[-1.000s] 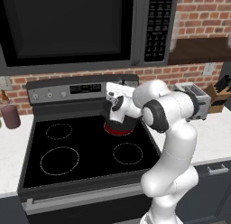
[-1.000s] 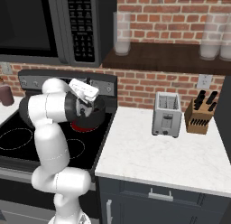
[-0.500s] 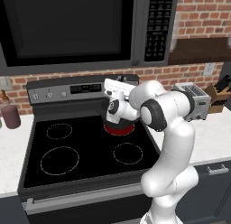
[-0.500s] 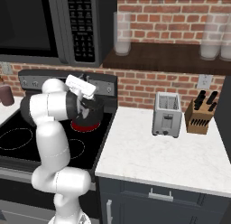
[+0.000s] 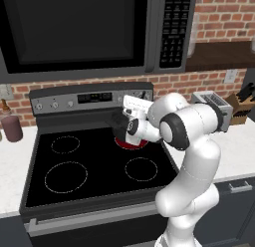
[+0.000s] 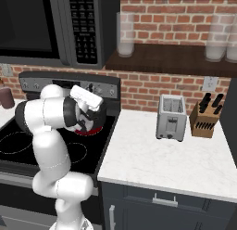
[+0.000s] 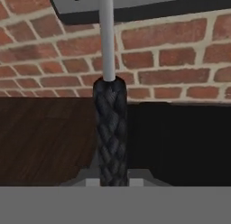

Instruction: Put the eggplant and sweet potato in the pot. Retrieve the spatula and lightly stir the vegetables in the pot.

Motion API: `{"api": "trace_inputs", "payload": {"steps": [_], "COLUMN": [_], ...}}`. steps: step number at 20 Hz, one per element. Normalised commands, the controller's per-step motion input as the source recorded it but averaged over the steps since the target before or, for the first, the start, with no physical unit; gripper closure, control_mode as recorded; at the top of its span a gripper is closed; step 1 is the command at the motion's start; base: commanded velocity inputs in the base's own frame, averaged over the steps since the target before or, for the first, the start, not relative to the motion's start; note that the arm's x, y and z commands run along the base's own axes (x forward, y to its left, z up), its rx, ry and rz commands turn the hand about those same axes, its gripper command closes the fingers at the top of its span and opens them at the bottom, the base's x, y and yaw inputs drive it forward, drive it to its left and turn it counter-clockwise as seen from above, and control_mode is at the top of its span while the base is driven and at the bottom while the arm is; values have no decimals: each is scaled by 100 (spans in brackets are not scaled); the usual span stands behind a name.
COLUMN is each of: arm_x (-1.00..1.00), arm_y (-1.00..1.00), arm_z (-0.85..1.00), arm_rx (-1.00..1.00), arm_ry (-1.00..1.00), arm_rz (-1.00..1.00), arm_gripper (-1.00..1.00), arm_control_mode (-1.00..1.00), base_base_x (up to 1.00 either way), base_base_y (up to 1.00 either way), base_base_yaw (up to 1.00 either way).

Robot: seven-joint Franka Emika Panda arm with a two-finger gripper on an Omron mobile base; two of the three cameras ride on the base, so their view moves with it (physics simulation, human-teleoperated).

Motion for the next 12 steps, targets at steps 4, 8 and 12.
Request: {"api": "trace_inputs", "payload": {"steps": [4, 8, 12], "arm_x": [-68, -56, -34], "arm_y": [-33, -9, 0], "arm_z": [-39, -25, 4], "arm_rx": [0, 0, 1], "arm_ry": [16, 26, 36], "arm_rz": [0, 0, 1], "arm_gripper": [100, 100, 100], "arm_control_mode": [-100, -100, -100], "base_base_x": [0, 0, 0], "base_base_y": [0, 0, 0], "base_base_yaw": [0, 0, 0]}}
